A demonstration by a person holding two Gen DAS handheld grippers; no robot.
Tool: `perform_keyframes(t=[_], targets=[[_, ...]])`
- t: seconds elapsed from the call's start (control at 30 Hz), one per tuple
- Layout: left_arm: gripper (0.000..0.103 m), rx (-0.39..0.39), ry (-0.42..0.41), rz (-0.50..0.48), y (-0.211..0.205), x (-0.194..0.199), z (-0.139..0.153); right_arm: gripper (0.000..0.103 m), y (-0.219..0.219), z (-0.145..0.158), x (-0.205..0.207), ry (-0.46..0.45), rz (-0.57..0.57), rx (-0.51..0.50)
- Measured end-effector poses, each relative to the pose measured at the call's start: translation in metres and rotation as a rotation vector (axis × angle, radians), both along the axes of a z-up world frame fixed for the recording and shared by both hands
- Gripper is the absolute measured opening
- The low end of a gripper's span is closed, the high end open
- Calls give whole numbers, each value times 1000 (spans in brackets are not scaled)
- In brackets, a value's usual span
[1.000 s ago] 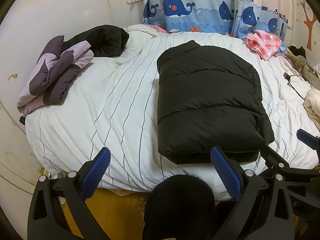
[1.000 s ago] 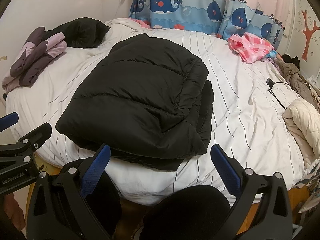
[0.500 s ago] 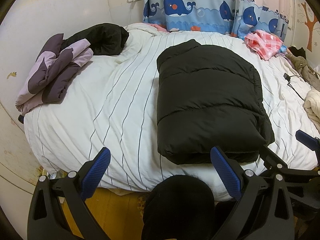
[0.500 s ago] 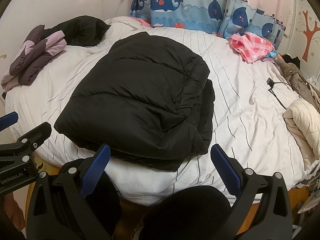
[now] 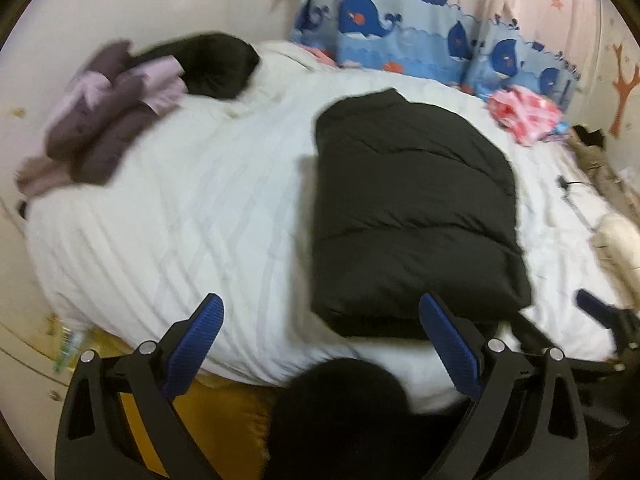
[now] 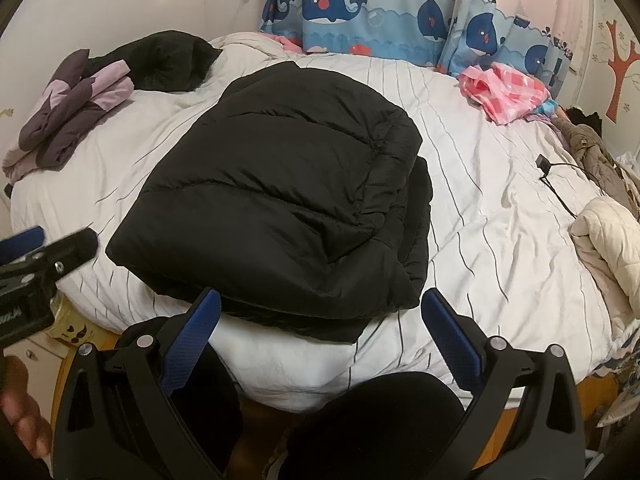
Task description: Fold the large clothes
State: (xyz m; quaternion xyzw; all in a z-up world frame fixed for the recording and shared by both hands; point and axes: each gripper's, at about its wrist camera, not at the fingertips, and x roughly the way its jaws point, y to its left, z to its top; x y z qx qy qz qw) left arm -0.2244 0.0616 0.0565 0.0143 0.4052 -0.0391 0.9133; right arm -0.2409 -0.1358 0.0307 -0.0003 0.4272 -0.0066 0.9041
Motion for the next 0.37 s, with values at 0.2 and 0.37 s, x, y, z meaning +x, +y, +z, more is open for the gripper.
perform_keyframes(t=[0.2, 0.37], targets=[[95, 67, 27, 40, 0, -1, -4, 97, -1, 5, -4, -10, -4, -2], [96, 77, 30, 38, 3, 0, -4, 97, -2, 7, -7, -12, -9, -2]])
